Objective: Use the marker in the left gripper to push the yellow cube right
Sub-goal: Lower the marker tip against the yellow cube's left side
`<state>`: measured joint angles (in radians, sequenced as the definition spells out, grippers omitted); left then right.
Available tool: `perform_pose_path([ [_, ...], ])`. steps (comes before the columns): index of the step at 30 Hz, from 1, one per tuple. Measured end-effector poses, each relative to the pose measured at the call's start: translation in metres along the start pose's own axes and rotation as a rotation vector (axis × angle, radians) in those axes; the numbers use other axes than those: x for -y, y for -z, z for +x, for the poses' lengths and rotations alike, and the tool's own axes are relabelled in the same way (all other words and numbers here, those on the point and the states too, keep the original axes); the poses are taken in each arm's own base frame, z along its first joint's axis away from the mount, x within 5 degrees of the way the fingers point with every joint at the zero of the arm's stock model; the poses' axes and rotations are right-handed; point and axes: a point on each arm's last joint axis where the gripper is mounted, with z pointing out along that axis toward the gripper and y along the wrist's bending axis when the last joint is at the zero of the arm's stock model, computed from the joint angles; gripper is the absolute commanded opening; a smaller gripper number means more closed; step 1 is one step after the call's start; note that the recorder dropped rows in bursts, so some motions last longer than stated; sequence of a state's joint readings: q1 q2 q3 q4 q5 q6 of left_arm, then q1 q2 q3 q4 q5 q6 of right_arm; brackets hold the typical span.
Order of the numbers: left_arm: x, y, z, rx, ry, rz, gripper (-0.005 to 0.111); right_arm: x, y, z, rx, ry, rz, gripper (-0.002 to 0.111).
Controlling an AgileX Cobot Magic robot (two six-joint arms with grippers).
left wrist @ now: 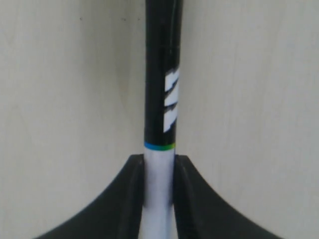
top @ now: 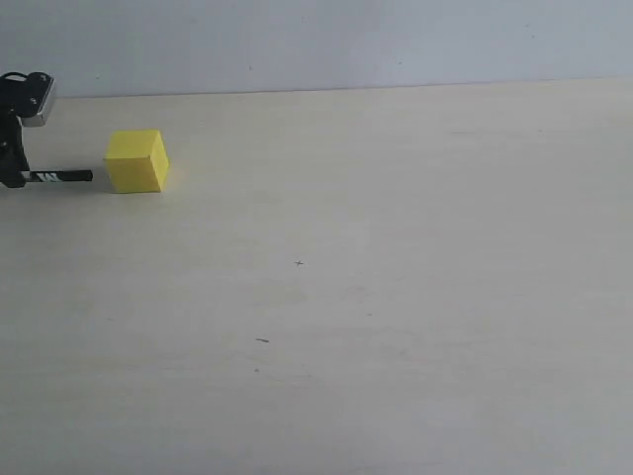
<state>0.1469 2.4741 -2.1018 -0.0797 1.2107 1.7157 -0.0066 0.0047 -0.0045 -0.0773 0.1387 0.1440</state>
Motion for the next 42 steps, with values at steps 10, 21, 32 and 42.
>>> perform_pose_path([
  [10, -0.003, 0.001, -0.003, 0.034, 0.022, -0.029, 0.000, 0.000, 0.000, 0.000, 0.000, 0.000, 0.000, 0.000],
  [21, -0.009, -0.001, -0.045, 0.057, -0.061, -0.063, 0.000, 0.000, 0.000, 0.000, 0.000, 0.000, 0.000, 0.000],
  [32, -0.011, -0.002, -0.065, 0.076, -0.094, -0.084, 0.000, 0.000, 0.000, 0.000, 0.000, 0.000, 0.000, 0.000],
  [42, -0.011, 0.000, -0.040, 0.058, -0.046, -0.080, 0.000, 0.000, 0.000, 0.000, 0.000, 0.000, 0.000, 0.000],
])
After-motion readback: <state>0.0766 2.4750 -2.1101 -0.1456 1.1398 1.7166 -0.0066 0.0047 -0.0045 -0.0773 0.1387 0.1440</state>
